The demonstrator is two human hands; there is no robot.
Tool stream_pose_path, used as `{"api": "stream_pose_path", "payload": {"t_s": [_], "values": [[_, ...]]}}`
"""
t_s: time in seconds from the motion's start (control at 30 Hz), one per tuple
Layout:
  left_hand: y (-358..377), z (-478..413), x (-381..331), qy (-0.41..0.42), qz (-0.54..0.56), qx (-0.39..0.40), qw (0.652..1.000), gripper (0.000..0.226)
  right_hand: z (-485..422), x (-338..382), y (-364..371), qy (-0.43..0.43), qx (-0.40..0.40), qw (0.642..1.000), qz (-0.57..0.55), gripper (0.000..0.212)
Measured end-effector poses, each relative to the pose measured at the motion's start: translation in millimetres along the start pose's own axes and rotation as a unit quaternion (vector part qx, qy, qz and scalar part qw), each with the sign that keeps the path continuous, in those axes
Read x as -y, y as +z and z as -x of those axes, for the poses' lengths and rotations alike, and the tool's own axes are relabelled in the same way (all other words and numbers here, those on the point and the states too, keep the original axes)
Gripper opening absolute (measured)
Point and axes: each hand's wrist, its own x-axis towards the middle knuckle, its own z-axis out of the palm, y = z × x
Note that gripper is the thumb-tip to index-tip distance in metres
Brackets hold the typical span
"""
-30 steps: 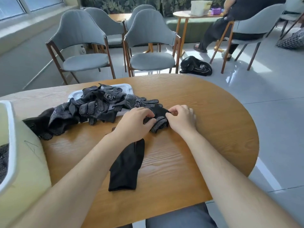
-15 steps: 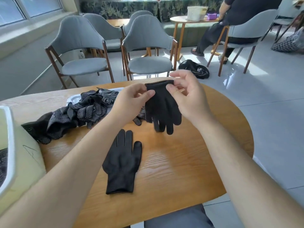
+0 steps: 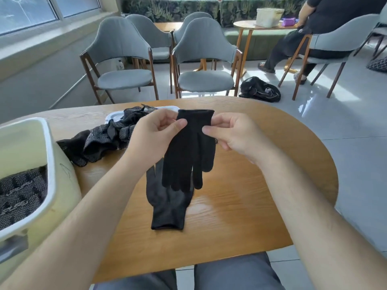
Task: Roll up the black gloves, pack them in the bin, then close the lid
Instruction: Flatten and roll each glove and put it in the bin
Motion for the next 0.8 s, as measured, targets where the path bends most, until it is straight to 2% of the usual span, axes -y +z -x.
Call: {"api": "stream_pose_path", "payload": {"t_s": [0.13,0.23,0.3,0.4,0.5,0.57,0.67,0.8], "values": [[-17.1,16.1,28.2,-0.045,-0.153,-0.003,0.987,0.016,-2.8,-15.6,31.9,0.063,0.017,0.998,0.015,0.017],[-26.8,22.7,33.9,-0.076,-0.173,0.022,0.982,0.004,-8.1,-17.4,52.3,0.087,0.036,0.995,0.028,0.018],[-33.8,18.8,31.7,-0.082,-0.180,0.007,0.980,0.006,-15.1,-9.3,60.6,0.082,0.038,0.995,0.039,0.018],[-37.0,3.1,18.4,-0.046,-0.162,-0.052,0.984,0.007,-25.9,16.9,59.6,0.019,-0.020,0.996,0.079,0.012],[-37.9,-1.4,5.5,0.029,-0.134,-0.115,0.984,0.006,-29.5,37.8,58.4,-0.087,-0.099,0.989,0.066,0.008],[-37.3,9.0,2.5,0.072,-0.118,-0.126,0.982,0.008,-19.7,36.9,58.6,-0.151,-0.116,0.979,0.076,0.005],[-36.9,42.0,26.8,0.098,-0.127,-0.080,0.984,0.018,12.3,6.4,68.7,-0.193,-0.082,0.970,0.121,0.009],[-37.5,103.7,80.1,0.125,-0.193,0.049,0.972,0.029,59.7,-56.4,88.9,-0.205,-0.032,0.962,0.176,0.017]]}}
